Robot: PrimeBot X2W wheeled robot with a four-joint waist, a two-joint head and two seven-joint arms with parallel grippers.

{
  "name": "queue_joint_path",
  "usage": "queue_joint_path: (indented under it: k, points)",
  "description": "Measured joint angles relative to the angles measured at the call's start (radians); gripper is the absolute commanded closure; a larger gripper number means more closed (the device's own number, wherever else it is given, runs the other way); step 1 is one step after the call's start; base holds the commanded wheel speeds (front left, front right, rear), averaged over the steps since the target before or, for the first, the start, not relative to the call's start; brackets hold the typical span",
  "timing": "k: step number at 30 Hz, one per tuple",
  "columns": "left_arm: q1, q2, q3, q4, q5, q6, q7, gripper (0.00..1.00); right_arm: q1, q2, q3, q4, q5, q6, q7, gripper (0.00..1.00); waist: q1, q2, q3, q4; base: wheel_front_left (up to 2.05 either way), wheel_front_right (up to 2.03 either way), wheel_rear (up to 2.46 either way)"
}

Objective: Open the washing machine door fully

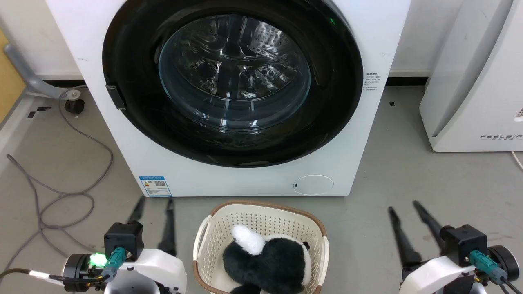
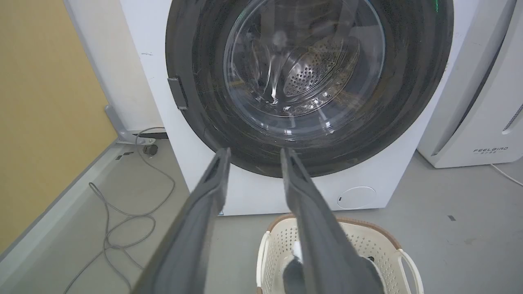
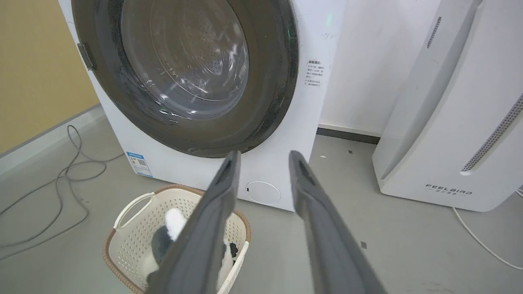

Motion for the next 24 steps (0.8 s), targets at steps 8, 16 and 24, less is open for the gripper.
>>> queue_joint_path:
  k: [8, 16, 24]
  points:
    - [0.0, 0.0, -0.007, 0.002, 0.0, 0.009, -0.01, 0.0, 0.0, 0.0, -0.005, -0.002, 0.016, 0.0, -0.009, 0.0, 0.0, 0.0, 0.002, 0.0, 0.0, 0.0, 0.0]
    - [0.0, 0.0, -0.014, 0.003, -0.007, 0.02, -0.028, 0.0, 0.0, 0.0, -0.011, -0.015, 0.061, 0.0, -0.028, 0.0, 0.0, 0.0, 0.003, 0.0, 0.0, 0.0, 0.0]
    - [0.0, 0.0, -0.018, 0.006, -0.01, 0.03, -0.044, 0.0, 0.0, 0.0, -0.015, -0.026, 0.097, 0.0, -0.044, 0.0, 0.0, 0.0, 0.005, 0.002, 0.0, 0.0, 0.0]
